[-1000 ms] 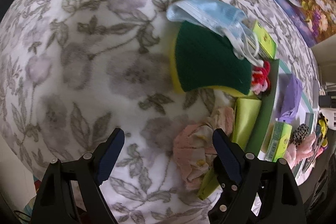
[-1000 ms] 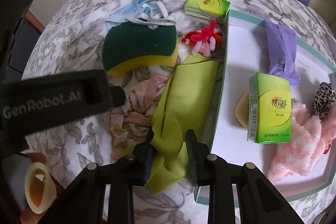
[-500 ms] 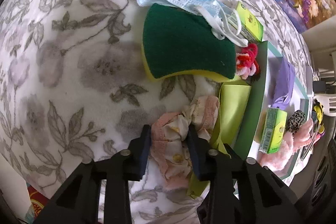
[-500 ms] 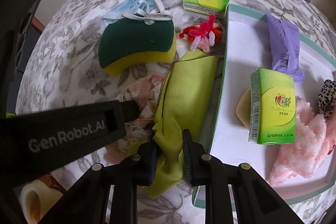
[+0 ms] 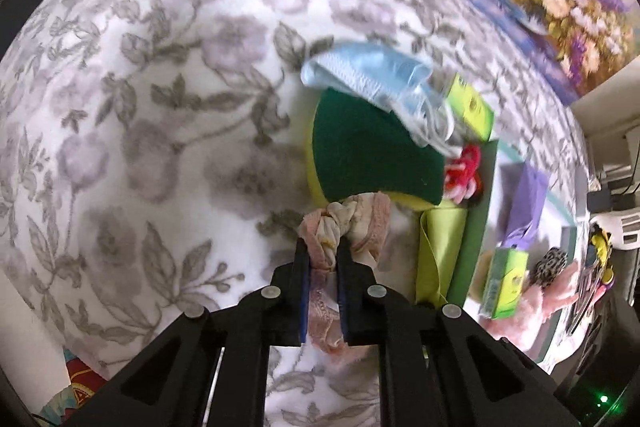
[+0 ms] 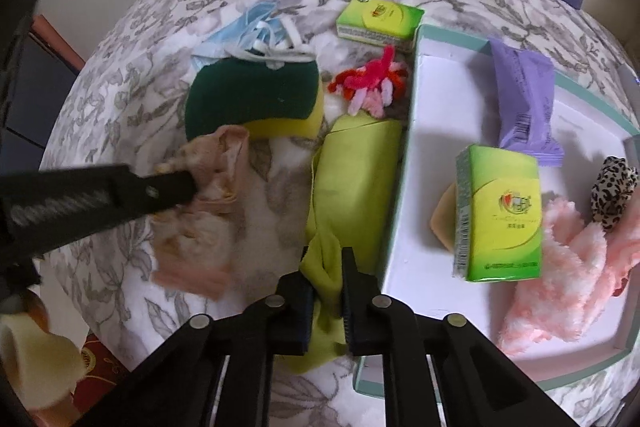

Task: Organize soft objects
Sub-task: 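Lift both items and release them into the white tray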

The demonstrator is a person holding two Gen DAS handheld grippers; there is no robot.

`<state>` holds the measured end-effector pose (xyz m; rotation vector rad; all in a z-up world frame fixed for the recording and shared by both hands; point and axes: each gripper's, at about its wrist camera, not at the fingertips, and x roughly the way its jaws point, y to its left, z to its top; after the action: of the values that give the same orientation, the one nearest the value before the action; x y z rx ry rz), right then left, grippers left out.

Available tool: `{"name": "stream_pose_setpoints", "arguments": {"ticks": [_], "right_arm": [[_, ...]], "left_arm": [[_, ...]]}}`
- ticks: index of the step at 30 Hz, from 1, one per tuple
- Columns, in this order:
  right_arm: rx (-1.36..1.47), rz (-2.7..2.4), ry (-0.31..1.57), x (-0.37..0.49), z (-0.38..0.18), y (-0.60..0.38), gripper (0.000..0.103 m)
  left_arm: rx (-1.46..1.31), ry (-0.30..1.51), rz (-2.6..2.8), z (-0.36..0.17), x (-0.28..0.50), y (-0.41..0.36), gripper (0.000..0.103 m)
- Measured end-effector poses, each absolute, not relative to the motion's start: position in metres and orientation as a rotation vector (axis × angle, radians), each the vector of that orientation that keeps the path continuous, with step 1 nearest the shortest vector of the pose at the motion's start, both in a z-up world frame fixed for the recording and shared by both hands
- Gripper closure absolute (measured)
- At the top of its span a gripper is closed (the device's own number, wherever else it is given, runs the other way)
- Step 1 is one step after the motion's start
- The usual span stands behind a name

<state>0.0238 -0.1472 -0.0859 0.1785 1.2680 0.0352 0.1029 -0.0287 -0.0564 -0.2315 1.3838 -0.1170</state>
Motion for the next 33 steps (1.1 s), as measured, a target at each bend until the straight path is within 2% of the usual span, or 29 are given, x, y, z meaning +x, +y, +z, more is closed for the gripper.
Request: {"name": "stream_pose_setpoints", "arguments": {"ticks": [12,19,33], "right_arm": [[0.200,0.042,1.084,0.006,-0.025,-0.164,0.092],[0.240,0.041,0.956,0.000,0.013,-0.167,0.092],[0.345,-0.088,0.871,-0.021,0.037,-0.238,0.092]], "left_arm": [[-0.287,1.171,-0.154,0.009,0.090,0.008,0.091],[-0.285,1.042,-0.189,0.047,0.079,0.001,0.091],[-0.195,1.018,-0.295,0.053,0.061,-0.066,0.091]]}}
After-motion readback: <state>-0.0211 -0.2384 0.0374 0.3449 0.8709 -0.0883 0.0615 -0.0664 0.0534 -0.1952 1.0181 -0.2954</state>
